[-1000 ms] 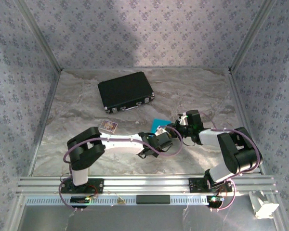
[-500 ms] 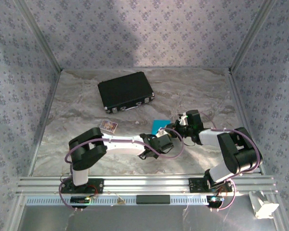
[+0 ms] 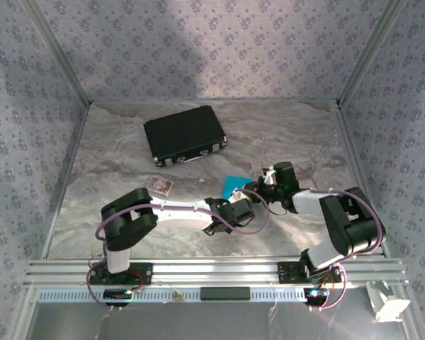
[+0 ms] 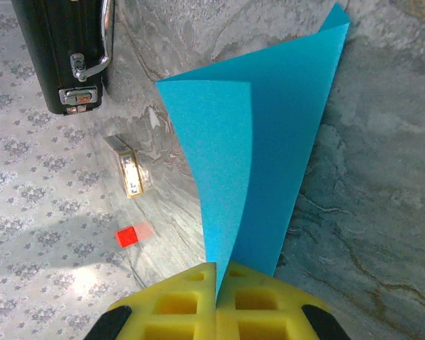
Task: Fold a paper plane with a square sheet of paper (pick it up from the middle)
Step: Fold the wing for the fifth time at the center of the table.
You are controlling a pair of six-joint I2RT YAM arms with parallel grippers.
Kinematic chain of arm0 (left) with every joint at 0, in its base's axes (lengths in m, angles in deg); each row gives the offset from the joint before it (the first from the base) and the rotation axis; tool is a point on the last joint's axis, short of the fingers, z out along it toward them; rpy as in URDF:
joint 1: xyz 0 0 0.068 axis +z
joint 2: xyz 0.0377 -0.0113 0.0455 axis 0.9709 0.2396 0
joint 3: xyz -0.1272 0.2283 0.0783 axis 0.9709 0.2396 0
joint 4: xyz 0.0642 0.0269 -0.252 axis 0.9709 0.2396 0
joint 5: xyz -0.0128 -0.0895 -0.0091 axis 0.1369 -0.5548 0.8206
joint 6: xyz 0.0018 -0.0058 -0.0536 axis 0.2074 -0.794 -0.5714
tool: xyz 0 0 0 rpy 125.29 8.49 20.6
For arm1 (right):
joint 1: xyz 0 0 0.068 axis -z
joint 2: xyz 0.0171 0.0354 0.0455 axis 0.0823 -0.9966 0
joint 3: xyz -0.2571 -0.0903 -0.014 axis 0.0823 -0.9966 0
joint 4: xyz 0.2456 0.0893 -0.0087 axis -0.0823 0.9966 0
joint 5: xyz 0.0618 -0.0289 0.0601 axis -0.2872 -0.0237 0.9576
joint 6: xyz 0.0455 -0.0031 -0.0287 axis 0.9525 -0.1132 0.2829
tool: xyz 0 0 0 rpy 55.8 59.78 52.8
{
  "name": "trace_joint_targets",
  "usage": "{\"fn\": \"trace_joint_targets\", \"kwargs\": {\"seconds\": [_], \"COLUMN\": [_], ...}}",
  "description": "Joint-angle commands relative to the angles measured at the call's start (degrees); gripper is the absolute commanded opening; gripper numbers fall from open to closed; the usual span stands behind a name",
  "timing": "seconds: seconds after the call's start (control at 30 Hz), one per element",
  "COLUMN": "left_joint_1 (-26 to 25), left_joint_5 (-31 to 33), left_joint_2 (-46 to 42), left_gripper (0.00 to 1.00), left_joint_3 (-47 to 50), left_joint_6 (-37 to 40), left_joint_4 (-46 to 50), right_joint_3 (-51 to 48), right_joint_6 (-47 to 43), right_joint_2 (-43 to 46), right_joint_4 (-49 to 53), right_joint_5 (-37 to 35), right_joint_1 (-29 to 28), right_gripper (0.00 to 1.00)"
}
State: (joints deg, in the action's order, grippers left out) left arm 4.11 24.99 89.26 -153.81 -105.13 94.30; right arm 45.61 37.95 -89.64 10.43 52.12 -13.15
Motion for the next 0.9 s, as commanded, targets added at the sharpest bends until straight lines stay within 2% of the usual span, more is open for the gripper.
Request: {"fn": "trace_joint_targets", "kwargs": {"seconds": [0.0, 0.2, 0.87], "left_joint_1": [-0.47, -0.64, -0.74], "left_joint_5": [2.58, 3.79, 3.20], "left_joint_2": [-1.75, -1.75, -2.72], "left_gripper": [0.24, 0.25, 0.07], "left_joint_3": [0.81, 0.99, 1.75], "left_joint_6": [0.53, 0.62, 0.63], "left_joint_4": [0.37, -0.02, -1.23], "right_joint_3": [0.06, 0.06, 0.05], "right_joint_6": [1.36, 1.61, 0.58], "right_joint_2": [1.65, 2.36, 2.41], "right_joint_4": [0.63, 0.80, 2.72], "right_joint_5": [-0.22, -0.23, -1.07], "right_joint_1": [0.30, 0.21, 0.16], "right_gripper": [0.00, 0.00, 0.02]}}
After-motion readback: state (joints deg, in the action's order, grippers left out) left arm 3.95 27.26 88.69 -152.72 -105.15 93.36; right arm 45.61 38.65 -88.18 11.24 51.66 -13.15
